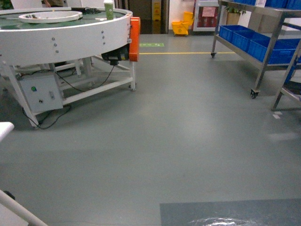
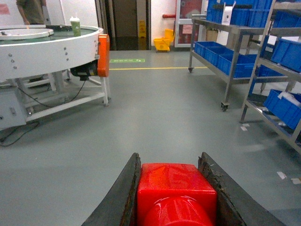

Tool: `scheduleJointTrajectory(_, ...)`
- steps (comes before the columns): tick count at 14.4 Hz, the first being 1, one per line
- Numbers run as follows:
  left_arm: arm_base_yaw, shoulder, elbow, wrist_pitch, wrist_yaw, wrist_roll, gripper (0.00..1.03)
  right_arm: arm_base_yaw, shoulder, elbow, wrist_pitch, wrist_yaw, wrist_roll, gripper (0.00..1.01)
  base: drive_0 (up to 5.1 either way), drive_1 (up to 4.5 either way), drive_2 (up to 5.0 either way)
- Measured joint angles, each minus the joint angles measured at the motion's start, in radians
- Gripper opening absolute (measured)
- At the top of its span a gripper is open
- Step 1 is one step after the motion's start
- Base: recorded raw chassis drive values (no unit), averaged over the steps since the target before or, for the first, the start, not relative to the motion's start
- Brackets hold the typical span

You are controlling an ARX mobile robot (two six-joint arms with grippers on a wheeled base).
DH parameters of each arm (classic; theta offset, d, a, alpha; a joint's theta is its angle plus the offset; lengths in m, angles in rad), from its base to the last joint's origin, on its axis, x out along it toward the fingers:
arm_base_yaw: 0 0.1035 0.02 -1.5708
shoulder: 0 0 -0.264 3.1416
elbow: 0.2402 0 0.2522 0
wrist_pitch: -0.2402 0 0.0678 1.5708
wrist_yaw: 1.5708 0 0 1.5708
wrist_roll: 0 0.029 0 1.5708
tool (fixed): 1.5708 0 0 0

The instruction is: Pick red block from blue box to shelf

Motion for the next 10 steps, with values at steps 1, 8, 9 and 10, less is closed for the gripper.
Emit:
scheduleJointTrajectory(1,0.0,0.0,0.0,-0.002,-0.001,0.0,0.98,0.0,0.0,0.0,0.002,0.0,0.0,0.28,-0.1,3.79,-4.1)
scheduleJointTrajectory(8,0.0,0.0,0.0,-0.003,-0.001,0.0,0.98,0.0,0.0,0.0,0.001,0.0,0.0,0.28,0.0,3.92,-3.9)
scheduleJointTrajectory(9,0.0,0.0,0.0,-0.003,-0.001,0.0,0.98,0.0,0.0,0.0,0.001,0.0,0.0,0.28,0.1,4.0,-3.8)
scheduleJointTrajectory(10,0.0,0.0,0.0,-0.003,-0.001,0.0,0.98,0.0,0.0,0.0,0.002,0.0,0.0,0.28,0.1,4.0,-3.8)
